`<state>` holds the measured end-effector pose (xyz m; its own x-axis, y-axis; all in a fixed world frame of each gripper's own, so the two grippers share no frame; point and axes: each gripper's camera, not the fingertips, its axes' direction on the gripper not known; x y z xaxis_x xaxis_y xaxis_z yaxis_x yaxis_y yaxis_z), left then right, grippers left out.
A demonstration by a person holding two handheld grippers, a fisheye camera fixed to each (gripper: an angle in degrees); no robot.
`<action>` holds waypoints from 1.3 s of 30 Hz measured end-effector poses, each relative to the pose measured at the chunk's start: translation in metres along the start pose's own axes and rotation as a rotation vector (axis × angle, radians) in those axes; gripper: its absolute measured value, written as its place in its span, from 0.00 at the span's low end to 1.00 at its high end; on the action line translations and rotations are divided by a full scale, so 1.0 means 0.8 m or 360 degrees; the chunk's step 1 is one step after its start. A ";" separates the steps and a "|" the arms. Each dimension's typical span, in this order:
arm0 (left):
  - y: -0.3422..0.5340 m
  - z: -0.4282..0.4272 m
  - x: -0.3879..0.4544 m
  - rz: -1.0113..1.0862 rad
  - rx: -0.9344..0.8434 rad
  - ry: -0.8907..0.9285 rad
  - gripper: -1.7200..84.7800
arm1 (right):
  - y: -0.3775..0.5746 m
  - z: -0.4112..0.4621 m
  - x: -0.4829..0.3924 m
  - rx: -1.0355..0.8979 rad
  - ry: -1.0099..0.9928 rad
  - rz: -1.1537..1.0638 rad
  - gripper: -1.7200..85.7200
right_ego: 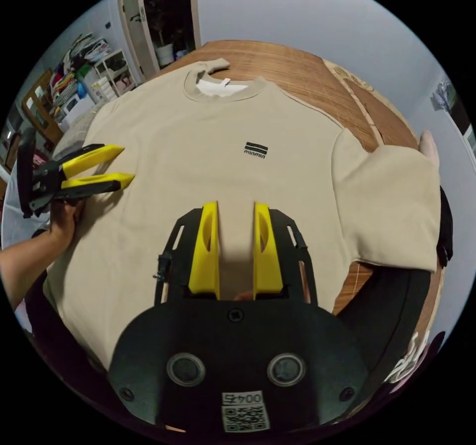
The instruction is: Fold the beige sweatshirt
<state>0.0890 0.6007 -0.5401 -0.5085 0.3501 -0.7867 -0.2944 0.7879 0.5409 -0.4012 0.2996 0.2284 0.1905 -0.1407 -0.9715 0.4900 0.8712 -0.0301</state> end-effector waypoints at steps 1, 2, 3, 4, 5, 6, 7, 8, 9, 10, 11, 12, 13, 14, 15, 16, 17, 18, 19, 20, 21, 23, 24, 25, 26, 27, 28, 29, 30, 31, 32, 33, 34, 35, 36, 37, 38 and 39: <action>-0.002 -0.001 -0.002 -0.0001 -0.0003 0.0003 0.21 | 0.003 0.000 0.000 0.0026 -0.0004 0.0007 0.15; -0.006 -0.003 -0.006 -0.0005 -0.0007 0.0011 0.21 | 0.009 0.002 -0.001 0.0072 -0.0013 0.0000 0.15; -0.011 -0.006 -0.011 -0.0009 -0.0016 0.0021 0.21 | 0.012 0.002 -0.001 0.0089 -0.0025 0.0004 0.15; -0.013 -0.007 -0.013 -0.0010 -0.0021 0.0026 0.20 | 0.012 0.003 -0.001 0.0089 -0.0030 0.0007 0.15; -0.019 -0.009 -0.018 -0.0014 -0.0037 0.0037 0.20 | 0.011 0.003 -0.001 0.0079 -0.0028 0.0000 0.15; -0.026 -0.011 -0.024 -0.0018 -0.0060 0.0053 0.20 | 0.010 0.004 -0.003 0.0068 -0.0025 -0.0012 0.15; -0.029 -0.012 -0.028 -0.0018 -0.0069 0.0061 0.20 | 0.009 0.005 -0.003 0.0065 -0.0023 -0.0017 0.15; -0.035 -0.014 -0.034 -0.0012 -0.0084 0.0077 0.20 | 0.008 0.006 -0.004 0.0059 -0.0022 -0.0023 0.15; -0.038 -0.017 -0.040 -0.0015 -0.0073 0.0092 0.20 | 0.008 0.006 -0.005 0.0054 -0.0024 -0.0027 0.15; -0.040 -0.018 -0.044 -0.0017 -0.0075 0.0100 0.20 | 0.007 0.007 -0.004 0.0050 -0.0029 -0.0024 0.15; -0.044 -0.020 -0.053 -0.0030 -0.0080 0.0126 0.20 | 0.006 0.008 -0.003 0.0042 -0.0042 -0.0008 0.15; -0.048 -0.022 -0.062 -0.0050 -0.0082 0.0150 0.20 | 0.006 0.009 -0.001 0.0040 -0.0055 0.0009 0.14; -0.050 -0.023 -0.067 -0.0059 -0.0082 0.0156 0.19 | 0.005 0.009 0.000 0.0038 -0.0060 0.0016 0.14; -0.053 -0.025 -0.074 -0.0074 -0.0077 0.0156 0.19 | 0.005 0.010 0.001 0.0035 -0.0067 0.0026 0.14; -0.056 -0.028 -0.081 -0.0089 -0.0071 0.0153 0.18 | 0.006 0.011 0.001 0.0032 -0.0069 0.0028 0.14; -0.058 -0.029 -0.085 -0.0096 -0.0070 0.0152 0.18 | 0.006 0.011 0.001 0.0032 -0.0068 0.0027 0.14; -0.062 -0.032 -0.094 -0.0109 -0.0066 0.0156 0.18 | 0.007 0.012 0.000 0.0033 -0.0063 0.0023 0.14; -0.065 -0.035 -0.103 -0.0127 -0.0065 0.0165 0.17 | 0.007 0.013 -0.001 0.0034 -0.0062 0.0021 0.15; -0.067 -0.036 -0.108 -0.0141 -0.0064 0.0171 0.17 | 0.008 0.013 -0.001 0.0034 -0.0062 0.0018 0.15; -0.070 -0.039 -0.121 -0.0179 -0.0063 0.0184 0.16 | 0.008 0.014 -0.001 0.0034 -0.0062 0.0011 0.15; -0.074 -0.042 -0.134 -0.0223 -0.0060 0.0199 0.15 | 0.009 0.015 -0.001 0.0035 -0.0064 0.0013 0.15; -0.078 -0.047 -0.152 -0.0271 -0.0053 0.0233 0.15 | 0.009 0.016 0.000 0.0036 -0.0067 0.0021 0.15; -0.082 -0.050 -0.165 -0.0302 -0.0051 0.0265 0.14 | 0.009 0.017 0.001 0.0036 -0.0062 0.0028 0.14; -0.085 -0.052 -0.173 -0.0324 -0.0052 0.0295 0.15 | 0.009 0.018 0.001 0.0034 -0.0062 0.0030 0.14; -0.091 -0.058 -0.193 -0.0389 -0.0055 0.0410 0.15 | 0.009 0.018 0.002 0.0028 -0.0063 0.0030 0.14; -0.097 -0.064 -0.219 -0.0458 -0.0064 0.0578 0.16 | 0.009 0.019 0.003 0.0029 -0.0065 0.0032 0.14; -0.101 -0.070 -0.233 -0.0470 -0.0043 0.0679 0.17 | 0.009 0.020 0.004 0.0031 -0.0068 0.0034 0.14; -0.105 -0.086 -0.264 -0.0495 0.0045 0.0841 0.19 | 0.009 0.020 0.005 0.0031 -0.0072 0.0039 0.14; -0.102 -0.110 -0.302 -0.0625 0.0161 0.0793 0.20 | 0.009 0.021 0.006 0.0027 -0.0075 0.0042 0.14; -0.096 -0.125 -0.322 -0.0713 0.0232 0.0717 0.21 | 0.008 0.021 0.007 0.0025 -0.0076 0.0045 0.14; -0.081 -0.150 -0.363 -0.0921 0.0356 0.0546 0.23 | 0.008 0.022 0.008 0.0021 -0.0079 0.0050 0.13; -0.060 -0.166 -0.404 -0.1162 0.0442 0.0406 0.24 | 0.007 0.023 0.010 0.0019 -0.0081 0.0054 0.13; -0.050 -0.168 -0.425 -0.1265 0.0461 0.0378 0.25 | 0.007 0.023 0.010 0.0018 -0.0083 0.0057 0.13; -0.034 -0.161 -0.461 -0.1417 0.0431 0.0406 0.26 | 0.006 0.024 0.012 0.0016 -0.0086 0.0065 0.13; -0.024 -0.144 -0.491 -0.1524 0.0360 0.0510 0.26 | 0.005 0.025 0.014 0.0012 -0.0089 0.0073 0.13; -0.020 -0.135 -0.502 -0.1565 0.0335 0.0566 0.26 | 0.004 0.025 0.014 0.0010 -0.0090 0.0076 0.13; -0.015 -0.122 -0.518 -0.1632 0.0323 0.0660 0.24 | 0.003 0.026 0.016 0.0008 -0.0087 0.0084 0.13; -0.017 -0.115 -0.526 -0.1650 0.0350 0.0716 0.22 | 0.003 0.027 0.017 0.0008 -0.0086 0.0090 0.13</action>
<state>0.2324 0.3960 -0.1890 -0.3604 -0.6954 -0.6218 -0.6150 0.6783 -0.4022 -0.3788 0.2897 0.2202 0.2636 -0.1169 -0.9575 0.4816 0.8760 0.0256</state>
